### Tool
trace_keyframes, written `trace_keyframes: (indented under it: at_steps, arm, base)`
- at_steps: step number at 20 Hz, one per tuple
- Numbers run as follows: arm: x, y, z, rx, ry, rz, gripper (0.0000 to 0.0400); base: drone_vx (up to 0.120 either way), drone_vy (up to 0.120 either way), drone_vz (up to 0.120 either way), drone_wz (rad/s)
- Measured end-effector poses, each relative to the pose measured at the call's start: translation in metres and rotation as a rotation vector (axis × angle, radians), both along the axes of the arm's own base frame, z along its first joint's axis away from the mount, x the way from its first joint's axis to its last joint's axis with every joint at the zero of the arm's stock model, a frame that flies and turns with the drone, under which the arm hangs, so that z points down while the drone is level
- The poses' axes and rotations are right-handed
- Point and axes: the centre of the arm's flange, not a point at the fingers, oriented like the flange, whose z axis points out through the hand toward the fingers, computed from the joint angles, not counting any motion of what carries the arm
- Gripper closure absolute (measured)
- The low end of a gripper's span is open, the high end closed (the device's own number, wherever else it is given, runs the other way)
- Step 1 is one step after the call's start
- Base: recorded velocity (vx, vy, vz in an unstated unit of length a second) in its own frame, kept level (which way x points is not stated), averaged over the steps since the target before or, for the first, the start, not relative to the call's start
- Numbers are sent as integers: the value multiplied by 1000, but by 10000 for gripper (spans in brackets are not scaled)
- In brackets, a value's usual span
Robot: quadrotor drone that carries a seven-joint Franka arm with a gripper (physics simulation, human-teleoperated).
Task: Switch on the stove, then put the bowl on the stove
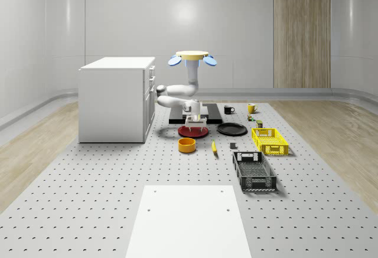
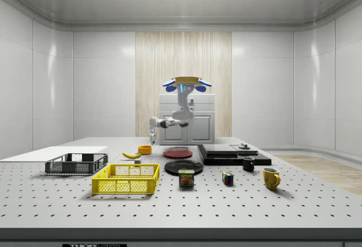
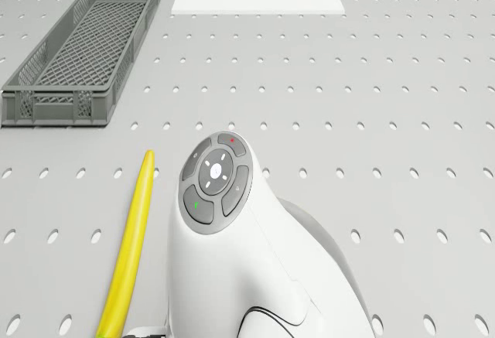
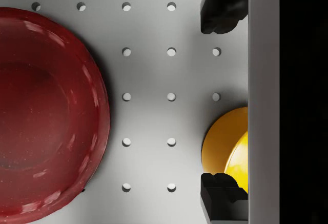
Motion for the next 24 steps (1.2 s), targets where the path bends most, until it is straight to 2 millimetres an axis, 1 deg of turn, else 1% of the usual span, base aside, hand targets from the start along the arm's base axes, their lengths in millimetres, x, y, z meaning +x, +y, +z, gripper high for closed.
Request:
trace_keyframes:
  at_steps: [6,9,13,16,20,24]
  arm:
    - [0,0,0,0,0,0,0]
    - [0,0,0,0,0,0,0]
    - [0,0,0,0,0,0,0]
    - [0,0,0,0,0,0,0]
    - [0,0,3,0,0,0,0]
    - [0,0,16,0,0,0,0]
  base:
    - [120,0,0,0]
    - [120,80,0,0]
    - [120,0,0,0]
    - [120,-53,0,0]
    - [0,0,0,0]
    - [0,0,0,0]
